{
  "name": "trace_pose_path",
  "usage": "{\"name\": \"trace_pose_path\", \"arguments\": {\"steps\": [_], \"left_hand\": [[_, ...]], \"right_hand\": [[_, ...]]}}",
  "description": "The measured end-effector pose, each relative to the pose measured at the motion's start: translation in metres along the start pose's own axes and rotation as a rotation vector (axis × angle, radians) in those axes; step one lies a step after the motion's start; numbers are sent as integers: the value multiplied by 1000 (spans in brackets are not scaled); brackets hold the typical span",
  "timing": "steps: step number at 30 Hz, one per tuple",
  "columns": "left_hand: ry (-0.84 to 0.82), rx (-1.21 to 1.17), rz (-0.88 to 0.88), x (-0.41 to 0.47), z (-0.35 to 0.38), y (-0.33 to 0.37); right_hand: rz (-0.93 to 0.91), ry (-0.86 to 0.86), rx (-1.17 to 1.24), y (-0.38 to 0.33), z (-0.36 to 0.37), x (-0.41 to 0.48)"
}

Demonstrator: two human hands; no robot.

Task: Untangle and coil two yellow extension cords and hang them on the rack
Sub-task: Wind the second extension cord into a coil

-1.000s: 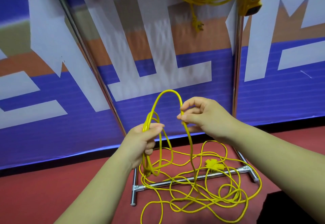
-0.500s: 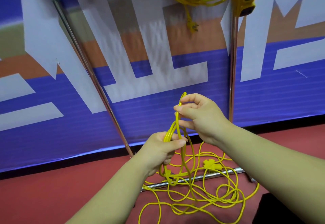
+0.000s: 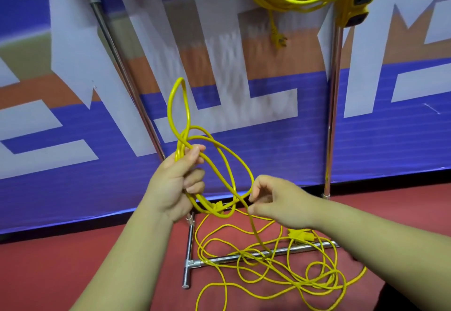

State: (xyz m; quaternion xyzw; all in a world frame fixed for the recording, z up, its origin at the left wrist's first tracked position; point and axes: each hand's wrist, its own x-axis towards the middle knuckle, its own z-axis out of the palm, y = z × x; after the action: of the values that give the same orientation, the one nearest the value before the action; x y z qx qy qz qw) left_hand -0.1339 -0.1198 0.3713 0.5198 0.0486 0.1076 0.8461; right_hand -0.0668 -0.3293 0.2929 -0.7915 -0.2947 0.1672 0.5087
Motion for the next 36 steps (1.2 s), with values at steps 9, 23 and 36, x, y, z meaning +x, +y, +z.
{"name": "trace_pose_path", "arguments": {"steps": [9, 23, 36], "left_hand": [[49, -129, 2, 7, -24, 10], [263, 257, -193, 16, -78, -6], [80, 127, -221, 12, -52, -13]], "right_hand": [[-4, -148, 50, 9, 26, 10], [206, 216, -540, 24, -2, 32], [-27, -343, -656, -27, -14, -2]]}}
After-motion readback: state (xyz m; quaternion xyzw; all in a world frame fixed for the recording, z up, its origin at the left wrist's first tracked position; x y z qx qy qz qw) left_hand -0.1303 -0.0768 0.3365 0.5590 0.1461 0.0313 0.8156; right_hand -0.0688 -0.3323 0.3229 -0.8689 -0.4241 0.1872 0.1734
